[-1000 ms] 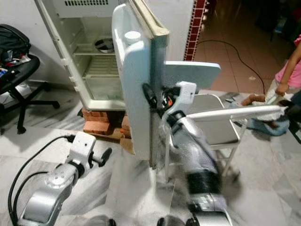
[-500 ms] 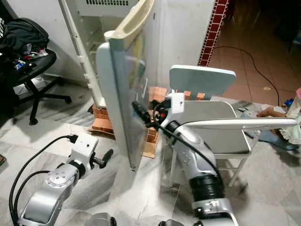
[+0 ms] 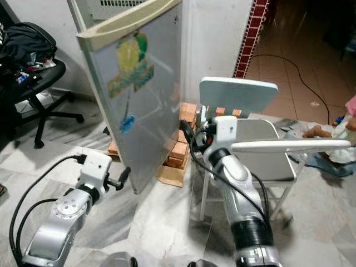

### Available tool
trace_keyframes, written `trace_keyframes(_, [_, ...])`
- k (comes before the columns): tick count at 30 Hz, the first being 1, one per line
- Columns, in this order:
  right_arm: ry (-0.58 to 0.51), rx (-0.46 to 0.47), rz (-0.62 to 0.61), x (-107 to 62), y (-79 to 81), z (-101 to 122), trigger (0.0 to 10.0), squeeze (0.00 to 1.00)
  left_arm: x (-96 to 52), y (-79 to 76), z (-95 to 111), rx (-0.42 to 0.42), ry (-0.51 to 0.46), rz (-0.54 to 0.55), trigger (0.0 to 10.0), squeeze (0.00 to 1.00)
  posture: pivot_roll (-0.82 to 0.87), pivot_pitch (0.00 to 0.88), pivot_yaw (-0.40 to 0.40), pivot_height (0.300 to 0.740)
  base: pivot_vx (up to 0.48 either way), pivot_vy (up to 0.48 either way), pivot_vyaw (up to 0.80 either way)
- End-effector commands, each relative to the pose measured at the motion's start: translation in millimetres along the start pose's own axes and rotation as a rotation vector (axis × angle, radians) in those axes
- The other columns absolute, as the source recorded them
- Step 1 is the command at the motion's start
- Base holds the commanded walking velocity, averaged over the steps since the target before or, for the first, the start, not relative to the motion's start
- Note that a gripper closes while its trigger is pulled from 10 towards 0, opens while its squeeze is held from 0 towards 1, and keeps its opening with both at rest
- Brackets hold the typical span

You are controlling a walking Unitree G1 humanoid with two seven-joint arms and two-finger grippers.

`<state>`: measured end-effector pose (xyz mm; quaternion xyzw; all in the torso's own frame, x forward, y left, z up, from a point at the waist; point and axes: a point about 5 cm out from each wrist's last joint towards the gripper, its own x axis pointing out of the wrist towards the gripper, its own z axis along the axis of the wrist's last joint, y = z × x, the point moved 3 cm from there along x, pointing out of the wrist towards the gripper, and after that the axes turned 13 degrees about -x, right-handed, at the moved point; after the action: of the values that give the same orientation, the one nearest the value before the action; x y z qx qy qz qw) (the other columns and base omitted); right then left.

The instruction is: Restocking fridge

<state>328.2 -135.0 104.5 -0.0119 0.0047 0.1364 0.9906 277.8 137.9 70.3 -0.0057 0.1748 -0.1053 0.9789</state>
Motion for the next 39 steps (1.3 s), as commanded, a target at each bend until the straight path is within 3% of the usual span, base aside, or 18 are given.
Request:
trace_keyframes(1, [-0.056,-0.016,-0.027,0.3,0.3,12.9,10.0,0.0,2.7,1.6,1.4,0.0,-0.012,0.005,10.0,0.0,0.09,0.0,0.019,0.74,0.0,0.48,0.0])
trace_keyframes(7, [-0.099,-0.064,-0.045,1.7,3.4,21.2,10.0,0.0,8.9,-3.4,11.0,0.029,-0.047,-0.02,10.0,0.0,0.08,0.0,0.021,0.74,0.0,0.48,0.0])
trace_keyframes(12, [-0.102,-0.095,-0.107,5.7,-6.2,27.5,10.0,0.0,14.2,-4.3,23.0,0.045,-0.095,-0.015,10.0,0.0,0.06,0.0,0.01,0.74,0.0,0.48,0.0])
trace_keyframes(19, [-0.092,-0.121,-0.223,1.5,-30.5,29.1,10.0,0.0,19.8,3.4,34.5,0.006,-0.15,0.024,10.0,0.0,0.06,0.0,0.003,0.74,0.0,0.48,0.0])
trace_keyframes(23, [-0.075,-0.125,-0.213,2.7,-26.9,23.6,10.0,0.0,17.2,3.9,40.1,-0.009,-0.192,-0.008,10.0,0.0,0.06,0.0,0.003,0.74,0.0,0.48,-0.6])
trace_keyframes(34, [-0.077,-0.139,-0.211,7.3,-25.5,26.0,10.0,0.0,20.8,4.2,39.7,-0.031,-0.191,0.001,10.0,0.0,0.06,0.0,0.004,0.74,0.0,0.48,-0.8])
trace_keyframes(39, [-0.085,-0.142,-0.198,8.8,-24.9,28.2,10.0,0.0,20.5,3.3,36.0,-0.027,-0.184,0.004,10.0,0.0,0.06,0.0,0.0,0.74,0.0,0.48,-0.09])
